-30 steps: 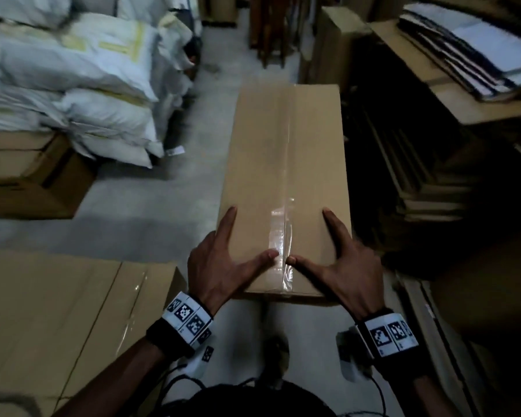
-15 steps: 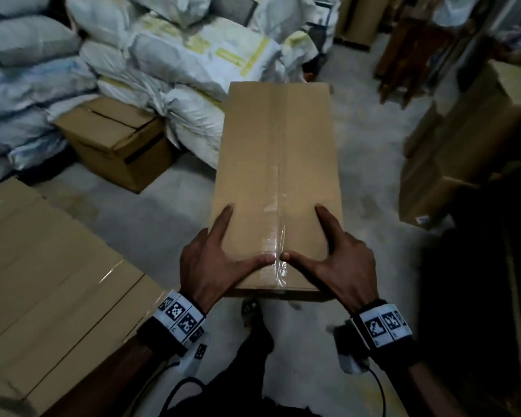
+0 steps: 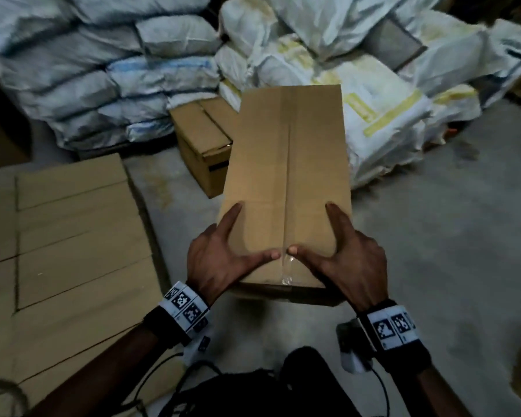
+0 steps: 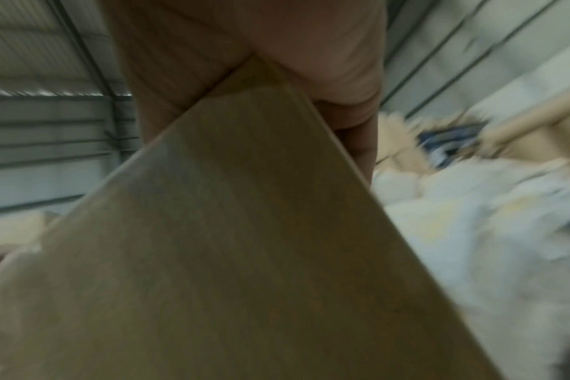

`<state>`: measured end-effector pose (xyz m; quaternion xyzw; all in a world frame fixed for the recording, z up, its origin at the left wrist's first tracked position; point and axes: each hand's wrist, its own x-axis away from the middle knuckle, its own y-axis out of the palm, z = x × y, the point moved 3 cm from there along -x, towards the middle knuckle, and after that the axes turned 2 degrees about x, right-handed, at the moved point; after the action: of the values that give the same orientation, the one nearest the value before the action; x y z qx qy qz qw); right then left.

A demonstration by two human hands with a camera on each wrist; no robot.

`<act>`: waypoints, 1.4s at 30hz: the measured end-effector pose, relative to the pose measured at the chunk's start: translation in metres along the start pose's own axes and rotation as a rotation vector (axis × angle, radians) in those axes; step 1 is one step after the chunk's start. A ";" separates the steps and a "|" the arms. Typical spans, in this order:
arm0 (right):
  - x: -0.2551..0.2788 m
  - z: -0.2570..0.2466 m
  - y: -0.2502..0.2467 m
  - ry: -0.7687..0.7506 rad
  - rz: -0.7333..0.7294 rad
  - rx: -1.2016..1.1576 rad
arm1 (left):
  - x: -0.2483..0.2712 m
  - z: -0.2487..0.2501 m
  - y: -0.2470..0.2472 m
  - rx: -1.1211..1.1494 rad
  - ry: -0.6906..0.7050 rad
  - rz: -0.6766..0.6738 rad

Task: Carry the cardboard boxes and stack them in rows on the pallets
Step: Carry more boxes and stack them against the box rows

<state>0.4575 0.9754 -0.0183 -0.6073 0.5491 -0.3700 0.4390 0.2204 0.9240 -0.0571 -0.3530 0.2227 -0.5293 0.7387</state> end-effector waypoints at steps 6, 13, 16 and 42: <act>-0.155 -0.045 0.046 -0.206 -0.121 -0.080 | -0.113 -0.023 -0.013 -0.076 -0.156 0.134; -0.365 -0.112 0.092 -0.376 -0.249 -0.137 | -0.280 -0.035 -0.031 -0.107 -0.296 0.309; -0.447 -0.159 0.099 -0.454 -0.310 -0.158 | -0.349 -0.040 -0.052 -0.136 -0.395 0.364; -0.769 -0.643 0.323 -1.142 -0.624 0.013 | -0.644 -0.309 -0.229 -0.021 -0.969 0.698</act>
<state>-0.3464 1.6533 -0.0774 -0.8368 0.0249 -0.1026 0.5372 -0.3594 1.3969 -0.1139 -0.4674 -0.0318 -0.0316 0.8829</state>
